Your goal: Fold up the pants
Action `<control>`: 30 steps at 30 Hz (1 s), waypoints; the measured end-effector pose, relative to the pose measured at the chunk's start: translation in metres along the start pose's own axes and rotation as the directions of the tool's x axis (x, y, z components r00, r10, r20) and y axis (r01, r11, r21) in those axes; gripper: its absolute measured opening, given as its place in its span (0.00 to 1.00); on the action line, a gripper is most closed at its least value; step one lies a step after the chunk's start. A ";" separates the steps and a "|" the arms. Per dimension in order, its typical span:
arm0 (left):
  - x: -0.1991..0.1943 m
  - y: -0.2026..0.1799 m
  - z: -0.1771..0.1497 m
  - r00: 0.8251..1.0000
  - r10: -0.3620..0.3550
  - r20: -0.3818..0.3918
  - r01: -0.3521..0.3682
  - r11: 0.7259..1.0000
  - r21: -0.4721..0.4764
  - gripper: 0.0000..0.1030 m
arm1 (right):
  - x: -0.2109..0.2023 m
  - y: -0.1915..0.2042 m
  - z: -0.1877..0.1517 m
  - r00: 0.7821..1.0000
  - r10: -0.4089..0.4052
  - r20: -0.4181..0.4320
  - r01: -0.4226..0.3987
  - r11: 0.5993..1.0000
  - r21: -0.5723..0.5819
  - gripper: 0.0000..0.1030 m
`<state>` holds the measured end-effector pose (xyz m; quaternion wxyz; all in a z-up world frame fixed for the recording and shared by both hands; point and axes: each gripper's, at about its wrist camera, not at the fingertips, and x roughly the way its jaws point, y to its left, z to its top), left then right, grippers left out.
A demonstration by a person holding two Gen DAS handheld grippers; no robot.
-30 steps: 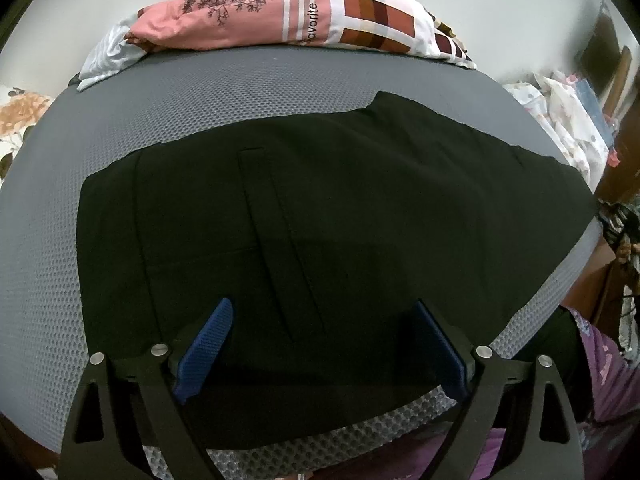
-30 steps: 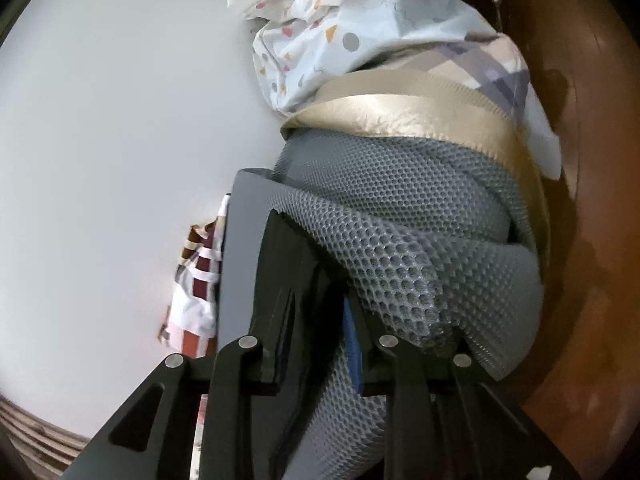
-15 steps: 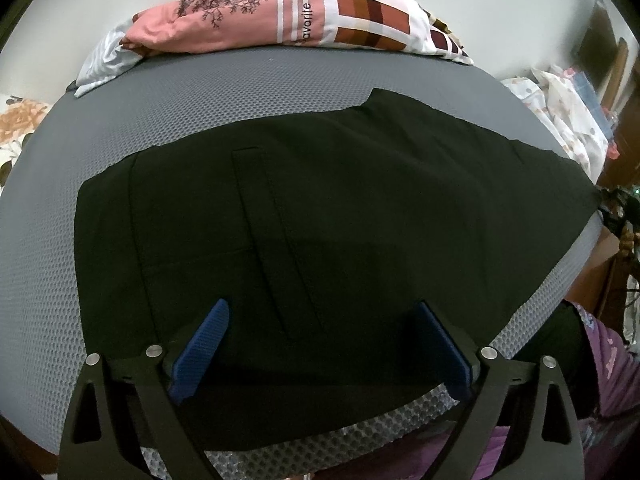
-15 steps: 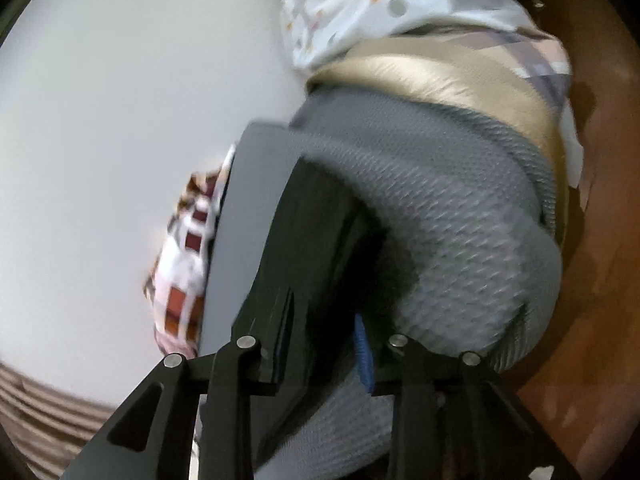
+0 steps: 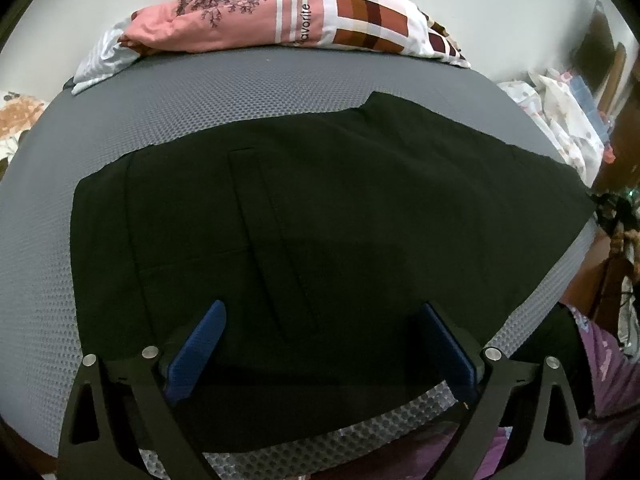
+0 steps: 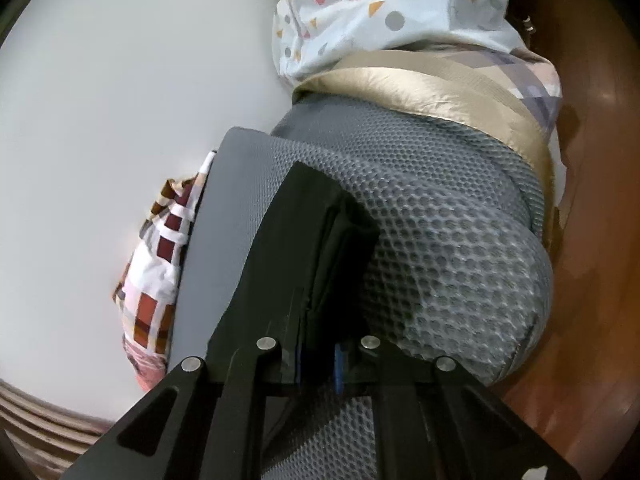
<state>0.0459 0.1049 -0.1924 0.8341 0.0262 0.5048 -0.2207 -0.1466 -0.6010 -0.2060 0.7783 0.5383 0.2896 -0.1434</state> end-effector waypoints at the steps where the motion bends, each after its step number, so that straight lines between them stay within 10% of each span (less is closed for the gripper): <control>1: 0.000 0.001 0.000 1.000 -0.003 0.001 0.003 1.000 -0.001 0.94 | -0.001 -0.001 -0.001 1.000 0.007 0.007 -0.007 1.000 0.006 0.09; 14: -0.002 0.006 0.000 1.000 -0.007 0.014 0.007 1.000 -0.028 0.94 | 0.000 0.003 -0.003 1.000 -0.001 0.019 0.001 1.000 0.012 0.09; 30: -0.008 0.007 0.005 0.974 0.221 0.042 -0.222 0.975 0.018 0.94 | -0.010 0.042 -0.007 0.996 -0.075 0.045 0.079 0.992 -0.097 0.09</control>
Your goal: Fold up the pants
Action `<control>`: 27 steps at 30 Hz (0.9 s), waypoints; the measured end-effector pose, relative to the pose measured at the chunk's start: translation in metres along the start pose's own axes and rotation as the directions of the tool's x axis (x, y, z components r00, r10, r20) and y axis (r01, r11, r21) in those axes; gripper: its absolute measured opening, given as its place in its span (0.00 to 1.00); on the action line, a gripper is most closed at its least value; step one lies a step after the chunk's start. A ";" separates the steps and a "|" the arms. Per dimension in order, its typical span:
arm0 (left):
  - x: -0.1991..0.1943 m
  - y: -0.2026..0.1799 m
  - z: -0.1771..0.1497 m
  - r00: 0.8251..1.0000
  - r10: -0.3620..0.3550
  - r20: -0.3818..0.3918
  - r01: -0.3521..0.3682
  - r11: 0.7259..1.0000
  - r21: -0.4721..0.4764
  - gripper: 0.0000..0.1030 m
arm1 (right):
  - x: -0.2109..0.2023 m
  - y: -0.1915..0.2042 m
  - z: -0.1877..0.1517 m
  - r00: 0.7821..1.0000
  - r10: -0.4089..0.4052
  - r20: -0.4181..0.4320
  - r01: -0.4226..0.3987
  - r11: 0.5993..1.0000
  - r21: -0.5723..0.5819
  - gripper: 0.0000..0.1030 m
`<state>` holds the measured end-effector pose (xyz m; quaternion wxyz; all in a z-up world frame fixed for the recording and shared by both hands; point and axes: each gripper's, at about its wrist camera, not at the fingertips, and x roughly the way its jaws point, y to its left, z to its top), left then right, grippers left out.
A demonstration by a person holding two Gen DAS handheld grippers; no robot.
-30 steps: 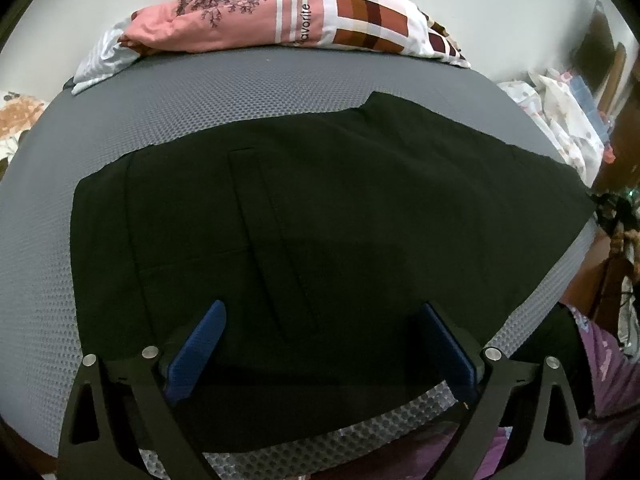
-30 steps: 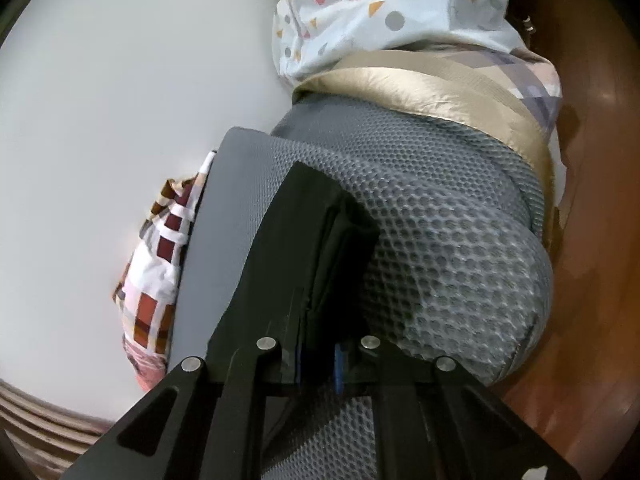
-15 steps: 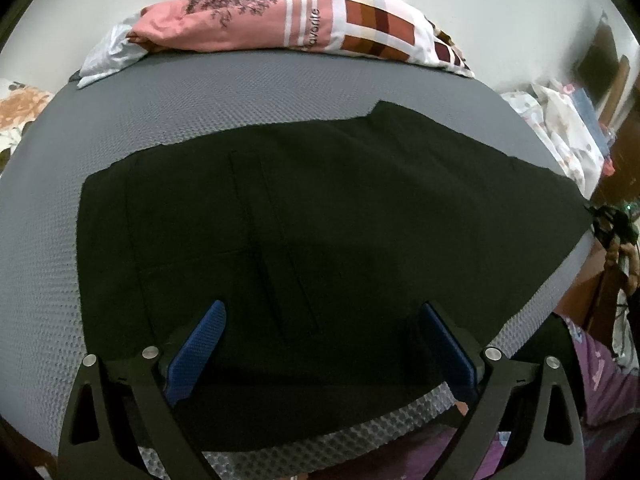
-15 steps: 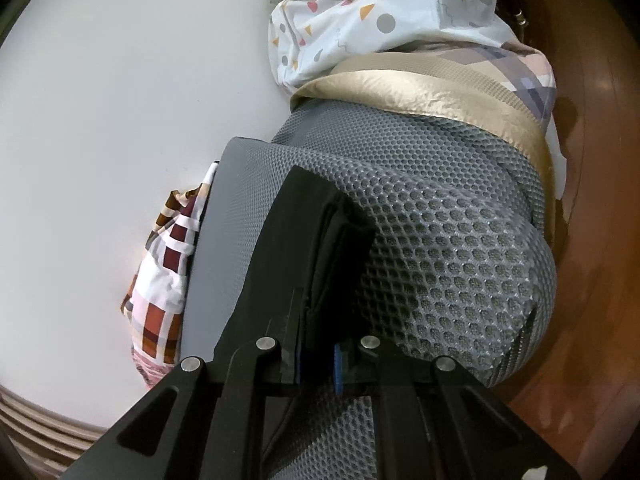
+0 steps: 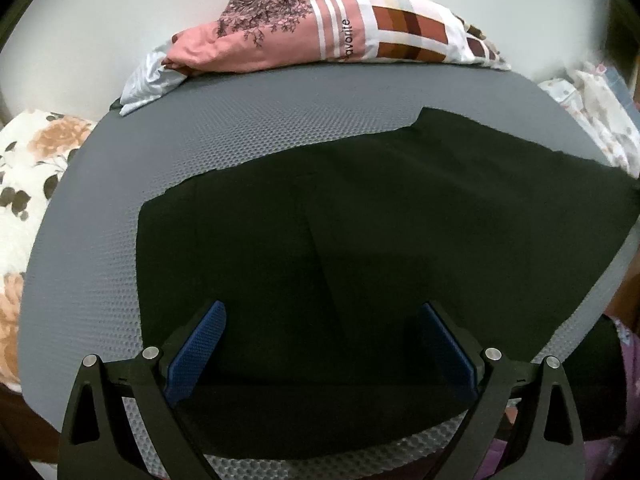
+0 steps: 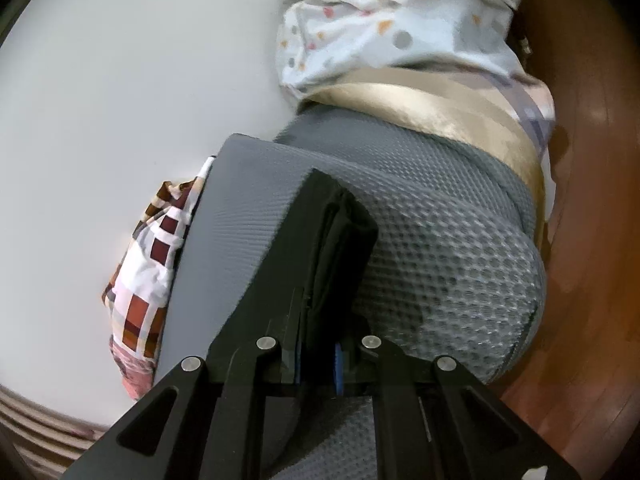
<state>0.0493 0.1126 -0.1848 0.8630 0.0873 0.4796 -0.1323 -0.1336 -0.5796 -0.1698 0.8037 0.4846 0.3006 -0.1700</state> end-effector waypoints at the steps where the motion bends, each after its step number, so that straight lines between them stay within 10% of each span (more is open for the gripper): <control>1: 0.001 0.000 0.000 1.000 0.006 -0.003 -0.006 1.000 0.002 0.94 | -0.002 0.008 0.000 1.000 0.004 0.002 -0.004 1.000 -0.020 0.09; 27: 0.003 0.007 0.000 0.998 0.059 -0.026 -0.059 0.998 -0.011 0.94 | 0.029 0.182 -0.126 0.965 0.086 -0.247 -0.186 0.890 -0.416 0.09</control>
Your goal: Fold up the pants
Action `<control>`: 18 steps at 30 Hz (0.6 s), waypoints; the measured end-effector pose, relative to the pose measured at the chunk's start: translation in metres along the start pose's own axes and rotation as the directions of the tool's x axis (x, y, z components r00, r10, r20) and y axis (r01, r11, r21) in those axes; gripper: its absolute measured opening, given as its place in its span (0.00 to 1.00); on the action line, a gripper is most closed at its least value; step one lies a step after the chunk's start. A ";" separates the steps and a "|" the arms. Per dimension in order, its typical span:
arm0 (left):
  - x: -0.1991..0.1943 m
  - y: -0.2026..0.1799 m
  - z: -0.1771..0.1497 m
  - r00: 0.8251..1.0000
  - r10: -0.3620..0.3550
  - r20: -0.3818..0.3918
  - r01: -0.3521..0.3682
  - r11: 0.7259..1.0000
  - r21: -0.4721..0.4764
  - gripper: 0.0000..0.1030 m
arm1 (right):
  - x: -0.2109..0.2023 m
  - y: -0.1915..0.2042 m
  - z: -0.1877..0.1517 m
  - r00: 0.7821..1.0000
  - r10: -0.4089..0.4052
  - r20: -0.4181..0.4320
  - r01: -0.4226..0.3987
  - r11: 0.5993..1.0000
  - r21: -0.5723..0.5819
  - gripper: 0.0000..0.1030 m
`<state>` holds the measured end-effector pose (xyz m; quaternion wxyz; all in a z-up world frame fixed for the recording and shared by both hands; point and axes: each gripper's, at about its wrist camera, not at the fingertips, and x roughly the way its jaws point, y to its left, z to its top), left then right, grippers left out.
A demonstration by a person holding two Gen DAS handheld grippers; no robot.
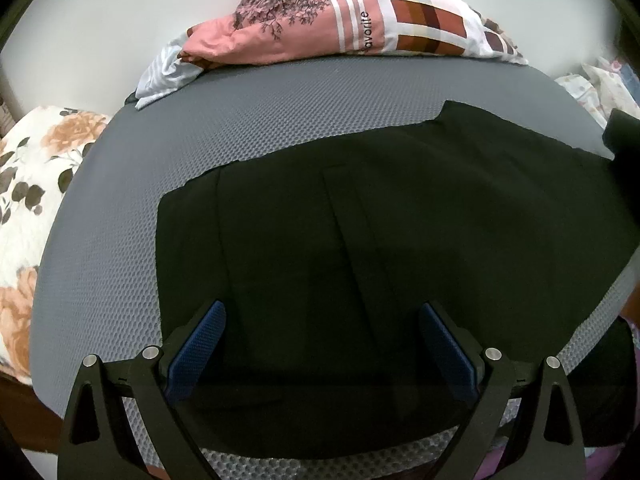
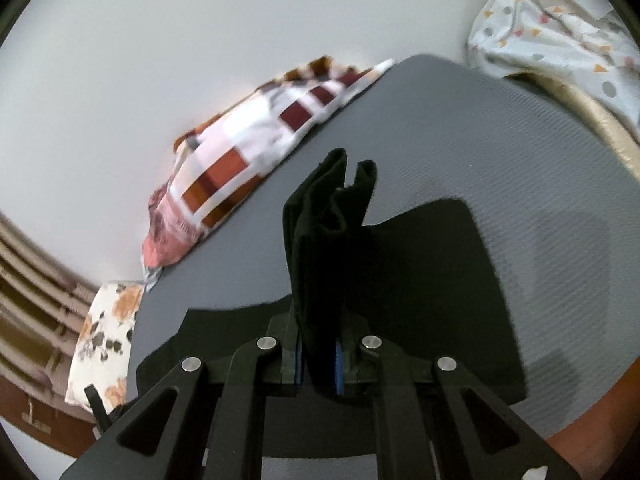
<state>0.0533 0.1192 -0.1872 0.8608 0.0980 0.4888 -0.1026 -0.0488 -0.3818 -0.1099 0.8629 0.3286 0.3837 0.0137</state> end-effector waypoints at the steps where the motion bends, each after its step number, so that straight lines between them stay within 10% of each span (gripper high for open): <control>1: 0.000 0.000 0.000 1.000 0.001 0.000 -0.001 1.000 -0.001 0.94 | 0.003 0.004 -0.005 1.000 0.000 -0.012 0.000 1.000 -0.008 0.09; 18: 0.002 0.002 0.000 1.000 -0.008 -0.010 0.008 1.000 -0.010 0.94 | 0.049 0.066 -0.064 0.991 -0.041 -0.125 0.017 0.982 -0.188 0.10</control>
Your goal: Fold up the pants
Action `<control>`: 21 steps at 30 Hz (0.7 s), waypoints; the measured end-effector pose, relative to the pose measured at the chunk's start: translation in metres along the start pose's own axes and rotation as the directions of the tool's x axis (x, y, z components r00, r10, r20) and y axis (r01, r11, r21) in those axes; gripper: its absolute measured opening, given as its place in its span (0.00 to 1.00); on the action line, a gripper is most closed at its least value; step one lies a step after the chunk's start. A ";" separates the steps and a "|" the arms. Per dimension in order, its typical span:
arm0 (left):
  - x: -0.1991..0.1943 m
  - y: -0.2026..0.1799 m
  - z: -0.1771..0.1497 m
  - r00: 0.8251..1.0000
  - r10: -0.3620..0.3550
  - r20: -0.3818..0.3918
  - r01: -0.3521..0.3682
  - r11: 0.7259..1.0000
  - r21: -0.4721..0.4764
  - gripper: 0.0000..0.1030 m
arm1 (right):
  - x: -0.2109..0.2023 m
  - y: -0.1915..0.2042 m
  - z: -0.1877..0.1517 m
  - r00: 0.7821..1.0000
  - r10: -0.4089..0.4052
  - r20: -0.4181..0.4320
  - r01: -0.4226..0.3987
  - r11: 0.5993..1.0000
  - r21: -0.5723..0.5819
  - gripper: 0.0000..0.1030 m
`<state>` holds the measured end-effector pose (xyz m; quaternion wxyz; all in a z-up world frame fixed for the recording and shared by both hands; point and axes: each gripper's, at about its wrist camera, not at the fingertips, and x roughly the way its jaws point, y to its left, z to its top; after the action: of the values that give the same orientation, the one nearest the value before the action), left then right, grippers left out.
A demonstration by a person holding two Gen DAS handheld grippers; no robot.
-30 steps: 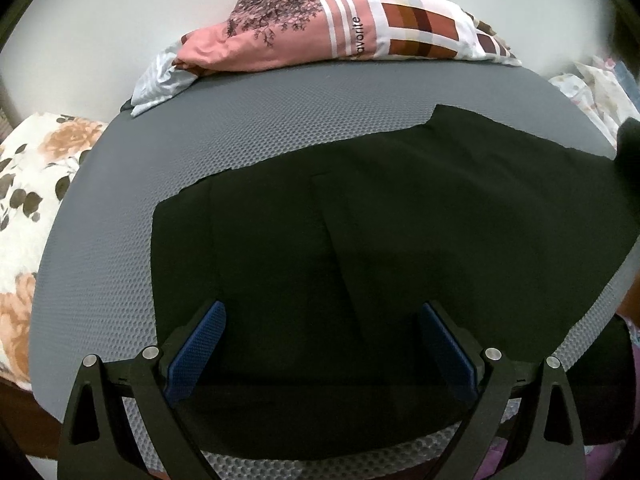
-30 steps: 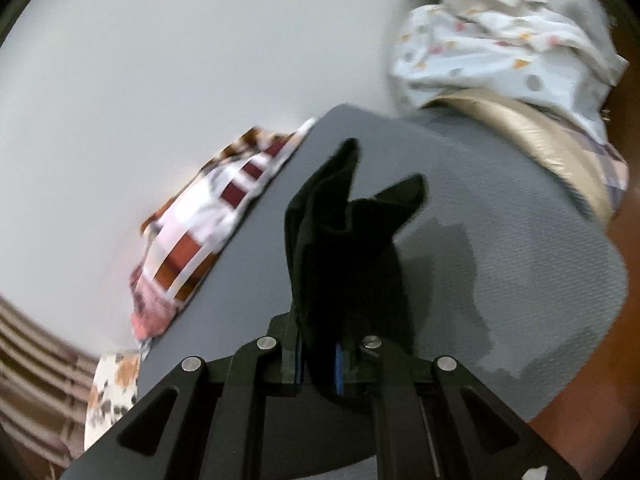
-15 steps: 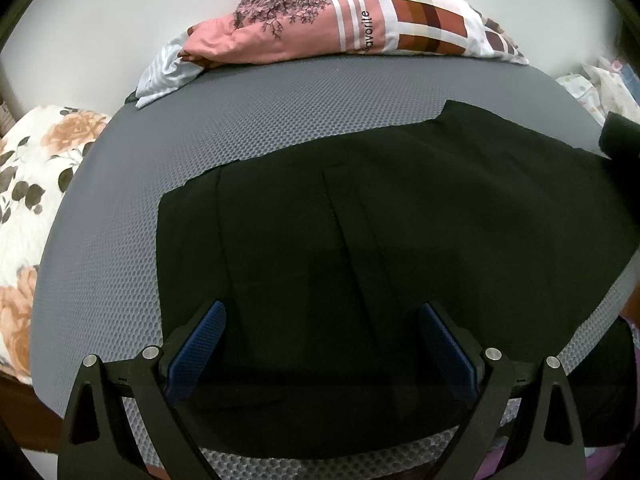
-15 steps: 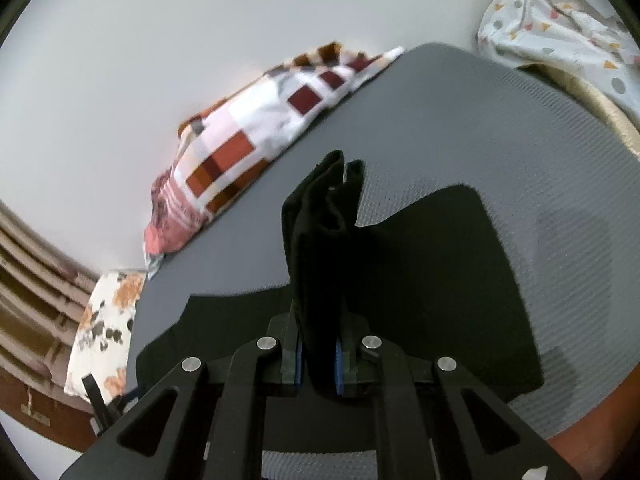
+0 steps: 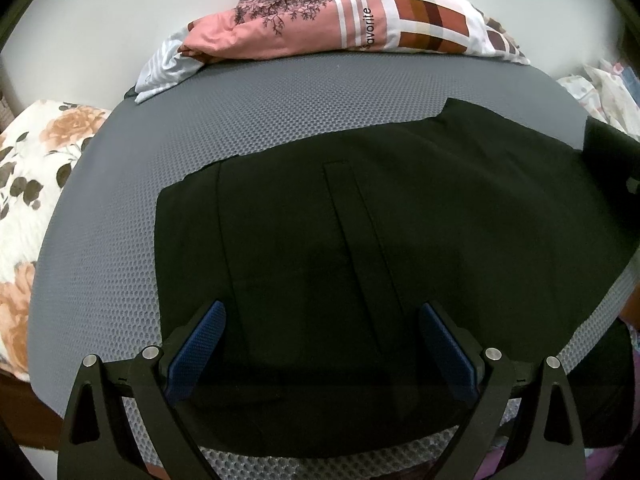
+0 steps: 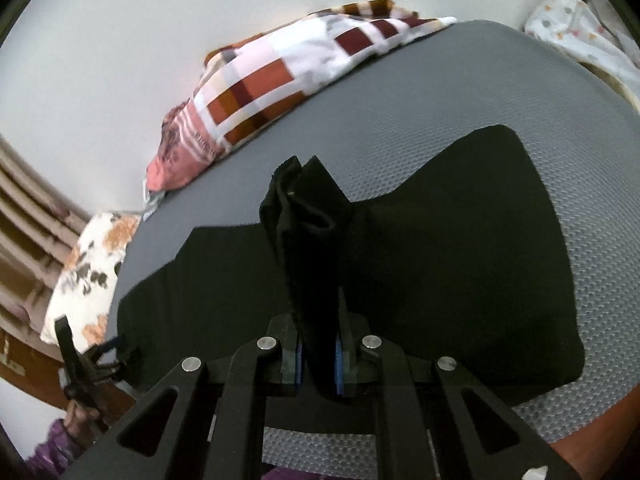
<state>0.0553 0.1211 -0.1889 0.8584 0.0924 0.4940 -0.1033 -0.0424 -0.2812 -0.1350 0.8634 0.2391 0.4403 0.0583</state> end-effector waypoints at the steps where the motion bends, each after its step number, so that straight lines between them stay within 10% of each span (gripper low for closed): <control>1: 0.000 0.000 0.000 1.000 0.000 0.000 0.000 1.000 0.000 0.94 | 0.002 0.003 -0.002 1.000 -0.004 -0.003 0.003 1.000 -0.015 0.10; 21: 0.001 -0.001 0.000 1.000 0.000 -0.002 0.000 1.000 0.000 0.94 | 0.032 0.050 -0.031 0.997 -0.059 -0.054 0.047 0.979 -0.200 0.12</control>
<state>0.0555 0.1206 -0.1897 0.8579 0.0924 0.4948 -0.1032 -0.0418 -0.2161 -0.1503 0.8706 0.1382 0.4642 0.0861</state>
